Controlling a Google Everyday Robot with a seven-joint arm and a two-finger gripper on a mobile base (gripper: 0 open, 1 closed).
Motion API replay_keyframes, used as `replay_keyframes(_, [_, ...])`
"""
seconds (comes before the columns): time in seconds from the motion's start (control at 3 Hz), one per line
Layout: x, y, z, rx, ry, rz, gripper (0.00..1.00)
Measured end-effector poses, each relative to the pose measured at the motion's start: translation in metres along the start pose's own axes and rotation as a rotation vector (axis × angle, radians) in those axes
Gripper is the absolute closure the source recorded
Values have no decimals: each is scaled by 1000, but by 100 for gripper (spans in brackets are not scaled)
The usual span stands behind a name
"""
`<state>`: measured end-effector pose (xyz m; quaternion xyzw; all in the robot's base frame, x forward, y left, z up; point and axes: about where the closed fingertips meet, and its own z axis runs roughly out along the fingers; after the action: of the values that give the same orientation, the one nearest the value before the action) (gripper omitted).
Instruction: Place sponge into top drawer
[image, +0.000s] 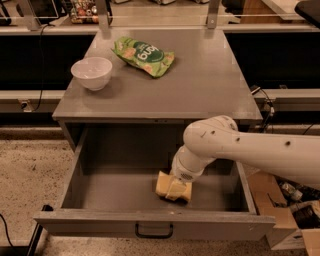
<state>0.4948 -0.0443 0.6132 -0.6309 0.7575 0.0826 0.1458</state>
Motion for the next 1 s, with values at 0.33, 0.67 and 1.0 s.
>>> replay_keyframes(0.33, [4,7,3,-32,23,-3,59])
replay_keyframes(0.67, [4,7,4,-33,24,-4,36])
replay_keyframes(1.0, [4,8,5,-35,25,-6,4])
